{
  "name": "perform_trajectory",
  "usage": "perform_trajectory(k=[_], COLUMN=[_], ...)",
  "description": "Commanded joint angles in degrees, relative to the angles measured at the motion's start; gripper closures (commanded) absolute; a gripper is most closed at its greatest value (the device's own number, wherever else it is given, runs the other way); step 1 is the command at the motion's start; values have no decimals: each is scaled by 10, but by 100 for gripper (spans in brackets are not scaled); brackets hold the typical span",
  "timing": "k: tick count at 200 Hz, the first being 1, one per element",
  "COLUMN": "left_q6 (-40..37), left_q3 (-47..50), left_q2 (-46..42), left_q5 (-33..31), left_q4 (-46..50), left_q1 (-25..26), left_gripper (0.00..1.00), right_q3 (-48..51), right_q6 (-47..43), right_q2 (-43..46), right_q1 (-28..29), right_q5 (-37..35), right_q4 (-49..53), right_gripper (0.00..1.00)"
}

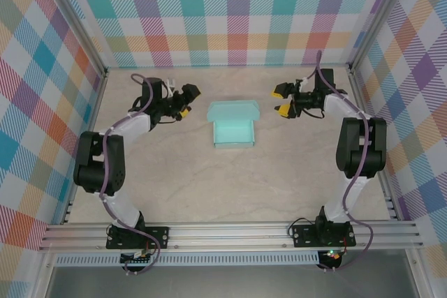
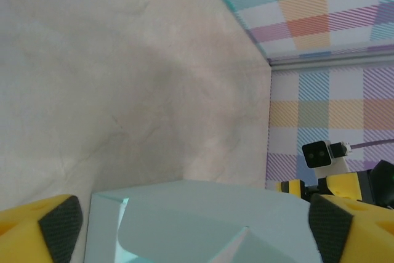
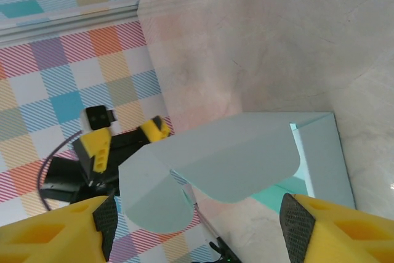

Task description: Fold the paper box

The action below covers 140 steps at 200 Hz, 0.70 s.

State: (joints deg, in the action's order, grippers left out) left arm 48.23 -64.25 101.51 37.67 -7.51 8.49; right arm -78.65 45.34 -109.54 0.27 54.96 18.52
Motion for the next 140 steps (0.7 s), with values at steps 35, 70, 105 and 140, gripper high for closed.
perform_trajectory(k=[35,70,105,140], left_q6=[131,168,200,242], left_q3=[-33,-68,-65,-50], left_q2=[42,82,97,107], left_q5=[79,105,105,99], left_q4=[14,-2,-24,-70], left_q1=[14,43,59,69], left_gripper=[0,0,5,8], right_q3=[-43,-65,-64,-61], right_q6=[101,124,156,177], right_q2=[-54,-79,-82,-84], right_q1=[26,50,75,94], right_q5=[29,35,34,30], right_q4=[21,44,22,10], right_gripper=[27,29,30,31])
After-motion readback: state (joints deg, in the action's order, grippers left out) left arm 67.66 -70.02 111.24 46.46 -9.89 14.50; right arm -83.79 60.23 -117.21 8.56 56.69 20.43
